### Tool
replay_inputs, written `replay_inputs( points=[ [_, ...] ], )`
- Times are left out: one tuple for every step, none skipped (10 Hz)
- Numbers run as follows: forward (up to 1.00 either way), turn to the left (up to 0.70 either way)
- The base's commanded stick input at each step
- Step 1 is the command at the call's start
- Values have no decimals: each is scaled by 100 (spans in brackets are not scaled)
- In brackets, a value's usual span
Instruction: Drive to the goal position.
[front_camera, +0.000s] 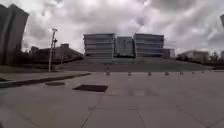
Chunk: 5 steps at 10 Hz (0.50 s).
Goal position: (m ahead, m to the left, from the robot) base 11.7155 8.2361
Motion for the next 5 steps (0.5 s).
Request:
replay_inputs(
  points=[
    [100,-22],
    [100,-22],
    [100,-22],
    [100,-22],
    [100,-22]
  ],
)
